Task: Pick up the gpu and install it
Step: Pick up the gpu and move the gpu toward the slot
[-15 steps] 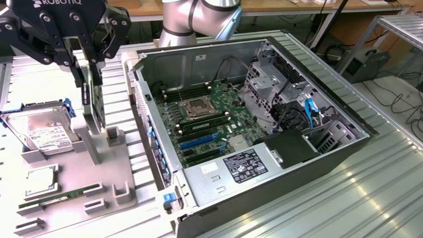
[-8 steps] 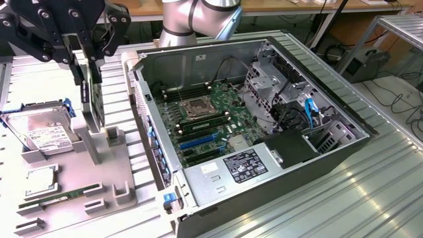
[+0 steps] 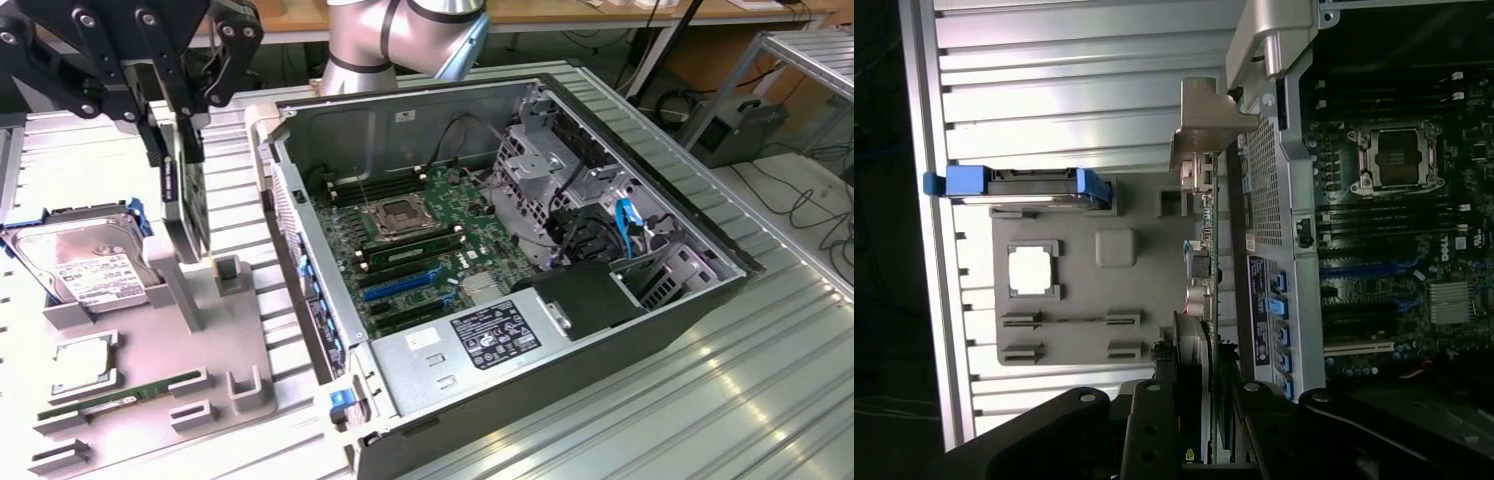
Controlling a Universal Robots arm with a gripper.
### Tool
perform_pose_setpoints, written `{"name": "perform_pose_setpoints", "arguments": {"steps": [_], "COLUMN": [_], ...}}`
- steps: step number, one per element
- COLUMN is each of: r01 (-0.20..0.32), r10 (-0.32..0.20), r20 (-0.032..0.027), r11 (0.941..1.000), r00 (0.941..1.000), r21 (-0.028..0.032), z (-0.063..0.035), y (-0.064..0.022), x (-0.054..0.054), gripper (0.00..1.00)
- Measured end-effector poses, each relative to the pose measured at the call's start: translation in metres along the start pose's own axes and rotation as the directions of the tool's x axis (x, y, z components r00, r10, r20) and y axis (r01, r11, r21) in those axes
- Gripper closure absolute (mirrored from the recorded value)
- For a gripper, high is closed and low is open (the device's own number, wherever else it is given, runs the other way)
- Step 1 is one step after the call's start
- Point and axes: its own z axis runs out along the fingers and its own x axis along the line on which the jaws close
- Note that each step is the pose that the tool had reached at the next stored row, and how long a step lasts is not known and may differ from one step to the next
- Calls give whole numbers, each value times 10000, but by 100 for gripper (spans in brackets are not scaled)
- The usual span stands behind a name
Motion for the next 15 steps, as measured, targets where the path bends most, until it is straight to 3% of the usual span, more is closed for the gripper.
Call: {"name": "perform_pose_setpoints", "arguments": {"steps": [15], "r01": [0], "r10": [0], "r20": [-1], "r11": [10000], "r00": [10000], "r21": [0], "z": [-44], "y": [2], "x": [-6], "gripper": [74]}}
